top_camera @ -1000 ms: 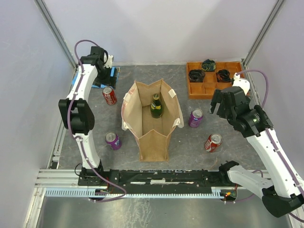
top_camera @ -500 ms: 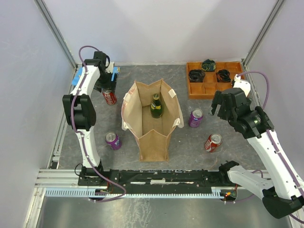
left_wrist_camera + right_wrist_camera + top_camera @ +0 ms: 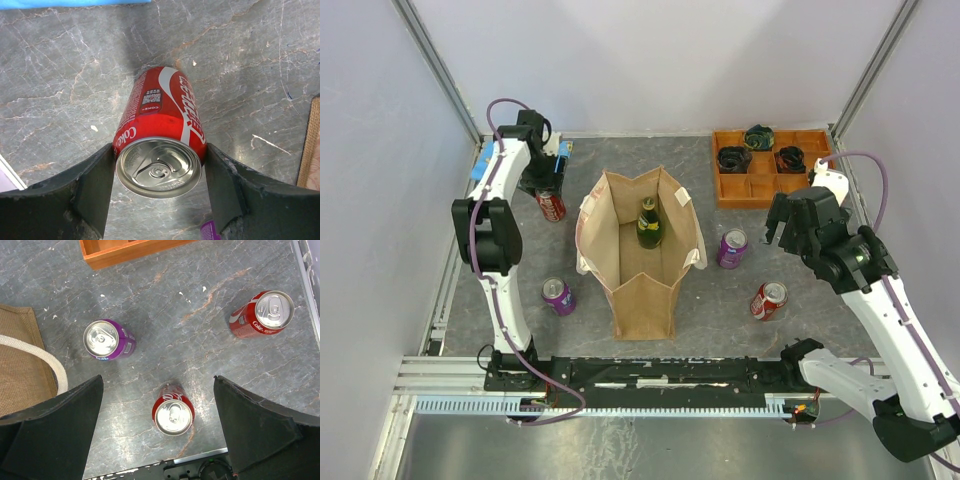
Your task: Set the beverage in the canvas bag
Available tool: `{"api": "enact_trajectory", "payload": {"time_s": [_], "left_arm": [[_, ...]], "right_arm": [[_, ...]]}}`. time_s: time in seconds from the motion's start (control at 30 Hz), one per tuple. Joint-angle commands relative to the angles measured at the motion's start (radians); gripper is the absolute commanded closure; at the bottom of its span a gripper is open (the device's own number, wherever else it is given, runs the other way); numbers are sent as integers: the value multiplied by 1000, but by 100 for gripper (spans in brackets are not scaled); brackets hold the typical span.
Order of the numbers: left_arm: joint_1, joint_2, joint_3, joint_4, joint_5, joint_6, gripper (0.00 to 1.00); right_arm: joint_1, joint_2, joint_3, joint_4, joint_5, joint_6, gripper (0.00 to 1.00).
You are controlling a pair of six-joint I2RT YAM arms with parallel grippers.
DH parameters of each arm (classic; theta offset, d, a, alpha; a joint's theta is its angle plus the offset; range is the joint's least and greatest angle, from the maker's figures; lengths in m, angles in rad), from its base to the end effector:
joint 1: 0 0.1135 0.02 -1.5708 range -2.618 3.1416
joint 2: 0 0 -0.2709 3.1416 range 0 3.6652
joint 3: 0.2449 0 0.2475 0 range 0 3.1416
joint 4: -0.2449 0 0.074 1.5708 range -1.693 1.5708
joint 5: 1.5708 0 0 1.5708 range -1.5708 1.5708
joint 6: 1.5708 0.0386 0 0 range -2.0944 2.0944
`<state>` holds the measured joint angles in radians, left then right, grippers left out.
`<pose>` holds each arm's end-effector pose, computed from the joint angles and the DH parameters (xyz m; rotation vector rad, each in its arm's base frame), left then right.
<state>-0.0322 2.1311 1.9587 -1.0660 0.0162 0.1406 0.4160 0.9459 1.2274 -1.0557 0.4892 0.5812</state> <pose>0.4473 -0.0150 0.2545 0.2462 2.7980 0.0028 0.1471 0.0451 0.3820 0.4163 2.1971 -0.0400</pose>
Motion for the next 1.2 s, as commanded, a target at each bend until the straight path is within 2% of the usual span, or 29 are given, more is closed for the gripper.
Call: {"api": "enact_trajectory", "payload": {"time_s": [0.0,0.3,0.4,0.6,0.73,0.9,1.03,1.17], "left_arm": [[7,-43,80,-72,70,63,97],[6,-199,168,-167,89,115,97],[6,-250,214,-183,160,131,97],[-39,-382,297,-79,256,150,97],[-118,-439,370,-40,362,194,97],[-264,-509,360,-4,448,217,97],[-387,-528,298,-54,428,302,97],[-444,-536,196,-108,428,373,98]], "right_arm": [[-3,-21,2,0,13,16,1],[-4,-15,-8,11,5,12,1],[-3,-6,-7,17,-1,6,1],[-4,26,6,32,-20,-13,1],[-4,45,14,44,-32,-22,1],[-3,52,16,50,-39,-27,1],[-4,40,8,47,-32,-23,1],[-4,22,0,36,-20,-17,1]]}}
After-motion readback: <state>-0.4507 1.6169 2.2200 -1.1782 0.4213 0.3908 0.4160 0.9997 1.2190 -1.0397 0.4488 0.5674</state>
